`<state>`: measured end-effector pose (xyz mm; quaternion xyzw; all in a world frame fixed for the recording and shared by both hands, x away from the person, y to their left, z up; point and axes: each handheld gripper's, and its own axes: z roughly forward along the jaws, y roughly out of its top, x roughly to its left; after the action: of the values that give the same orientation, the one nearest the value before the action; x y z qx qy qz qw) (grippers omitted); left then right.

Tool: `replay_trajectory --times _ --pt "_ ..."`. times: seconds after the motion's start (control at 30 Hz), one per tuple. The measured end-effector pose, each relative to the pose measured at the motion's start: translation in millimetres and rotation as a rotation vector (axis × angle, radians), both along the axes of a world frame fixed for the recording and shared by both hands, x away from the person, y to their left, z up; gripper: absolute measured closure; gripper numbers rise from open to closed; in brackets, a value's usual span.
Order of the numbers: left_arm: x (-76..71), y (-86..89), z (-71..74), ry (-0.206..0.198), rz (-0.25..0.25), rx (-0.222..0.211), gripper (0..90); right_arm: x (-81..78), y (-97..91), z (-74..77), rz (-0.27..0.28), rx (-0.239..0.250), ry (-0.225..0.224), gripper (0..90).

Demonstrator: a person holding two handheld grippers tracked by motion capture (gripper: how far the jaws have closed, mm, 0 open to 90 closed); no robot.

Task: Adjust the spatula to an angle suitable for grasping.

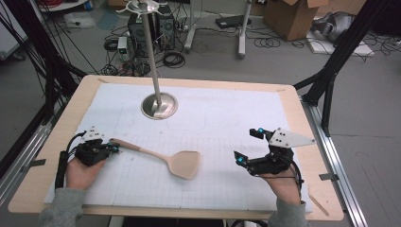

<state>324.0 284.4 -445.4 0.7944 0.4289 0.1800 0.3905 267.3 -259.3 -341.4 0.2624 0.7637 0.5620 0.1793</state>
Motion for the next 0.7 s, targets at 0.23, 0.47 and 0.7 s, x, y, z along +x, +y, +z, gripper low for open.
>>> replay_trajectory --times 0.23,0.47,0.7 --pt "6.3 0.2 -4.3 0.003 0.018 -0.056 89.6 1.6 -1.1 0.0 0.003 0.003 -0.003 6.7" --pt "11.8 -9.5 0.4 0.011 0.011 -0.025 89.6 1.4 0.0 -0.2 0.0 0.001 0.003 6.7" --pt "24.3 -23.1 3.7 0.017 0.004 -0.005 89.6 1.3 -2.8 0.4 -0.002 0.009 -0.003 6.7"
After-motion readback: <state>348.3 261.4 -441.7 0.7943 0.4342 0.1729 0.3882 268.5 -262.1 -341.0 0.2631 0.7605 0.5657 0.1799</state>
